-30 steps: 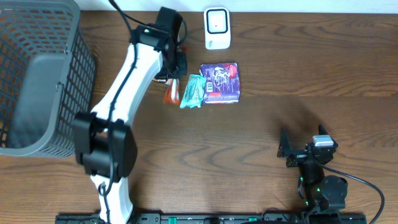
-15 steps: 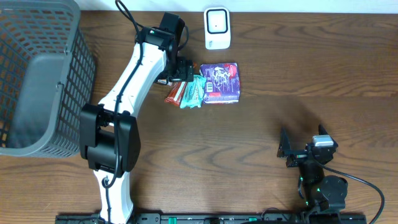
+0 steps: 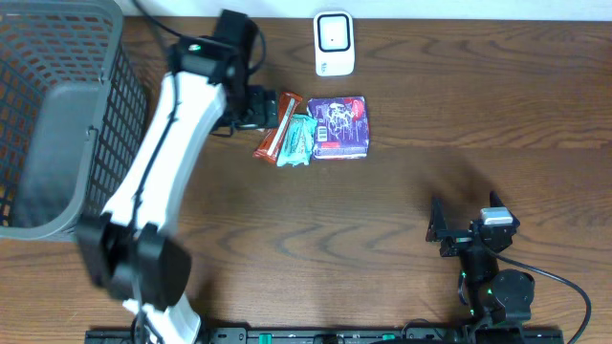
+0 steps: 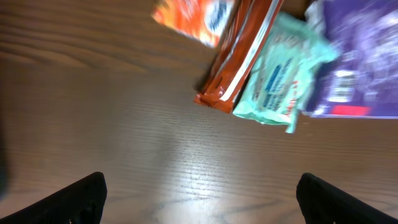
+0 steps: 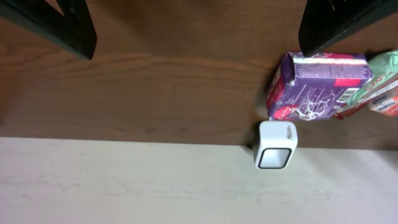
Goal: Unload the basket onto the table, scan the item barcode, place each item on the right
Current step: 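Lower the red bar beside the green pack and open the left gripper, then withdraw the left gripper to rest and reach the right gripper toward the purple package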
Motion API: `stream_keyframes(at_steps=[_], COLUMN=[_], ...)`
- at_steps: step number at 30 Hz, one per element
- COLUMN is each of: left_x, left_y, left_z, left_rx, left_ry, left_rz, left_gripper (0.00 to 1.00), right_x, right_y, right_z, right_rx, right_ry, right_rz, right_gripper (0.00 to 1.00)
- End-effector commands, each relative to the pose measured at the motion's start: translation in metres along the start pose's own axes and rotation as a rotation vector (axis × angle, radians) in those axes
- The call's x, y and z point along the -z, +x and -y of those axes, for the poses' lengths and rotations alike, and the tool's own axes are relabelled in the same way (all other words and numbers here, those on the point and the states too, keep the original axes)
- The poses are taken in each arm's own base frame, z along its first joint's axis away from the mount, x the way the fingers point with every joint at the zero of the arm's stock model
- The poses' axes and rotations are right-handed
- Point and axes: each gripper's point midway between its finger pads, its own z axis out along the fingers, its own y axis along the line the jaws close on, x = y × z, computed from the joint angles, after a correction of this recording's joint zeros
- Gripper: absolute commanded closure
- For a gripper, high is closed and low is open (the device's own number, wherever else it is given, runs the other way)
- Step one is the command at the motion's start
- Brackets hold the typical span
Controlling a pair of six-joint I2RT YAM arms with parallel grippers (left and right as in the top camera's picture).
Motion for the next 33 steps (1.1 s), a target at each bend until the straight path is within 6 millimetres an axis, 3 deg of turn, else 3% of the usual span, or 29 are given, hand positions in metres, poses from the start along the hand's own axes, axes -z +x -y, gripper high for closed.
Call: stream_keyframes(at_steps=[1,10,14,18,25,30,33], left_x=[0.039,0.12,0.143,0.154,0.155,0.155,0.155], left_y=[0.009,0.026,0.031,0.035,0.036,0.036,0.036], left_z=[-0.009,-0.056,-0.067,-0.068,-0.068,-0.068,-0.068], left_rx=[0.017,0.143,0.174,0.175,0.175,0.175,0.175], left_ry=[0.0,0.004,0.013,0.022,0.023,0.023,0.023], left_rz=[0.061,0.24,0.308,0.34,0.343,0.343,0.343], left_gripper=[0.02,0.02,0.02,0.02,0.02,0.02,0.02], right_x=[0.0,0.0,0.0,0.0,0.0,0.003,0.021], right_y=[0.001,0.001,0.001,0.001,0.0,-0.003,-0.005], right_z=[0.001,0.001,0.001,0.001,0.0,-0.03,-0.083], right_rx=[0.01,0.01,0.01,0.01,0.006,-0.205,-0.594], right_ry=[0.002,0.002,0.002,0.002,-0.003,-0.18,-0.492], right_rz=[-0.002,-0.002,-0.002,-0.002,0.002,-0.007,-0.134], right_gripper=[0.01,0.01,0.01,0.01,0.01,0.01,0.01])
